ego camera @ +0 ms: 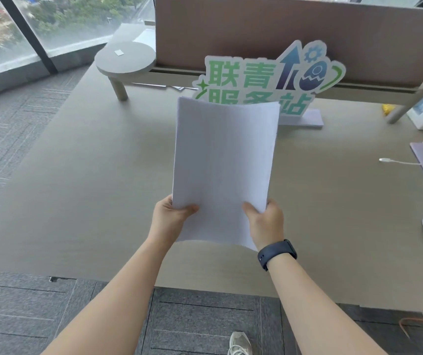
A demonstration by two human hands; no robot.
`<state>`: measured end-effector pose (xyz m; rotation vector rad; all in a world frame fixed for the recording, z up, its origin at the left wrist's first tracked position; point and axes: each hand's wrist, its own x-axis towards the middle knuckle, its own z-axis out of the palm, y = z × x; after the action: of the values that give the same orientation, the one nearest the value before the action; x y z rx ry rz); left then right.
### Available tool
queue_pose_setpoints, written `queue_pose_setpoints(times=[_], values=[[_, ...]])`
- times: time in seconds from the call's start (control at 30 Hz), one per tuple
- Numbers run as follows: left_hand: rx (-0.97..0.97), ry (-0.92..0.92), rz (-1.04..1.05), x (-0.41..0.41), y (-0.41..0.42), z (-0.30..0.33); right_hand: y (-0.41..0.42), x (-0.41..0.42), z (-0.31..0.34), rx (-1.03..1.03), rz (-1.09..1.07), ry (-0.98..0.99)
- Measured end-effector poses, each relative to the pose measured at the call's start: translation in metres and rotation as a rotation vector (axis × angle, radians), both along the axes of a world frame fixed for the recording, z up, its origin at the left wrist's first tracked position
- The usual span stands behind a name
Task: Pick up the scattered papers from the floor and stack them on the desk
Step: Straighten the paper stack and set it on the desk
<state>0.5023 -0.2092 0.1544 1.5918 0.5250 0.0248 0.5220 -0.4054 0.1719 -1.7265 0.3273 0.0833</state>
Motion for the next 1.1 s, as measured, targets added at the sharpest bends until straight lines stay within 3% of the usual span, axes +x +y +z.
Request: queue_pose_setpoints(times=[0.47,0.87,1.1], values=[[-0.046,0.289,-0.108,-0.005,-0.020,-0.032,-0.034,0.014,-0.030,-0.218,0.196,0.295],[0.290,0.368,-0.199,0.009,-0.025,-0.030,-0.037,0.021,-0.045,-0.338,0.185,0.339],[0.415,0.356,-0.101,0.017,-0.020,-0.029,-0.040,0.031,-0.046,-0.413,0.181,0.315]])
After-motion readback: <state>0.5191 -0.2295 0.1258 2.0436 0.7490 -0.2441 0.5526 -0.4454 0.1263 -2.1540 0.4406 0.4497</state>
